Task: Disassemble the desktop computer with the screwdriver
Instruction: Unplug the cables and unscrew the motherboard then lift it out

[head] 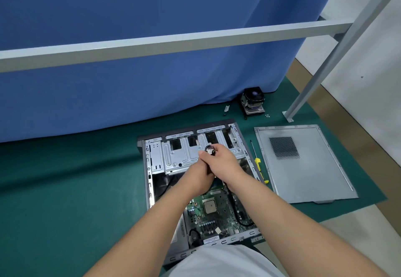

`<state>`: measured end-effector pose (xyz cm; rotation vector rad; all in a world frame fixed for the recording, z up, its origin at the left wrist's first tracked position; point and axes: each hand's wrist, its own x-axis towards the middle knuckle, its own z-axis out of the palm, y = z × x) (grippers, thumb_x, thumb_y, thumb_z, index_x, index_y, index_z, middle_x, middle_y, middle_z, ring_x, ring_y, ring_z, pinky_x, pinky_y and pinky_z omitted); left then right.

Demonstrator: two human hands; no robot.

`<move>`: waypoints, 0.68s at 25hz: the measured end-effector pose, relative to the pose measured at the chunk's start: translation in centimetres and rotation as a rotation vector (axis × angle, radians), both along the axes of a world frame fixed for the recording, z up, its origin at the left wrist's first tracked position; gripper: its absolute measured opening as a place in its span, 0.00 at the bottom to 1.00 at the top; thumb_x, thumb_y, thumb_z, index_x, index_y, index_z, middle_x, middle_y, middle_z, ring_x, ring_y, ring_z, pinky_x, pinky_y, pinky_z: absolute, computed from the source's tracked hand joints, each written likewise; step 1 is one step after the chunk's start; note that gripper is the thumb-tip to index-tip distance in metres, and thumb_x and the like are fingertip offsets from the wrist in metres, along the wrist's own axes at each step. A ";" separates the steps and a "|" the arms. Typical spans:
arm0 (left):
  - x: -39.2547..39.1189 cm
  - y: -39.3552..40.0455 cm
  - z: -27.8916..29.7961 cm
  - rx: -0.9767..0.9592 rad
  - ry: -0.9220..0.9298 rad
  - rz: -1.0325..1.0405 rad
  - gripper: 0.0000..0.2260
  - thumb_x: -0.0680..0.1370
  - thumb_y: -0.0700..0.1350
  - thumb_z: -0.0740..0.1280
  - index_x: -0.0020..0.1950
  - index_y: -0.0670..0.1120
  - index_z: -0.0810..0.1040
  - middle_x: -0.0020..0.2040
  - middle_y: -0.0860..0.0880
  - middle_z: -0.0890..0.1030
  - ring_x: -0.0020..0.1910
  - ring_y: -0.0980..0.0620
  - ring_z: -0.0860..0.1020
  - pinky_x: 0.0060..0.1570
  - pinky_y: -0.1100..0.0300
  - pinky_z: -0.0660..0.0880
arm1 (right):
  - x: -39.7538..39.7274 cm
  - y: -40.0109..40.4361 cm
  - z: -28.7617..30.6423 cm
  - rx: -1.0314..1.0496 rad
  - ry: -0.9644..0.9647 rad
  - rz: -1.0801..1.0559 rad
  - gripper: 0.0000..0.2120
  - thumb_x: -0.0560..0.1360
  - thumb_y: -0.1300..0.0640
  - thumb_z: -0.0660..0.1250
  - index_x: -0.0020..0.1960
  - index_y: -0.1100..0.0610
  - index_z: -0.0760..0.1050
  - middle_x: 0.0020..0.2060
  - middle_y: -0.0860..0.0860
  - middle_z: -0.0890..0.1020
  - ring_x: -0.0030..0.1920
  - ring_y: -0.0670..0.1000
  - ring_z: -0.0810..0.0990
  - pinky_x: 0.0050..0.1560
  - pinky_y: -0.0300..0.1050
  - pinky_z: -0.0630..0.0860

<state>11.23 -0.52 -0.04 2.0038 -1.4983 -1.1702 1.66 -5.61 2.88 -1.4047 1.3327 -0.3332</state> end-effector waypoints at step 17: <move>-0.7 1.2 0.0 0.124 0.342 0.152 0.03 0.81 0.43 0.65 0.47 0.46 0.77 0.30 0.48 0.80 0.30 0.45 0.81 0.39 0.51 0.83 | -0.5 -1.7 -0.3 0.470 -0.487 -0.512 0.21 0.82 0.38 0.63 0.42 0.56 0.72 0.26 0.50 0.73 0.24 0.49 0.67 0.32 0.44 0.68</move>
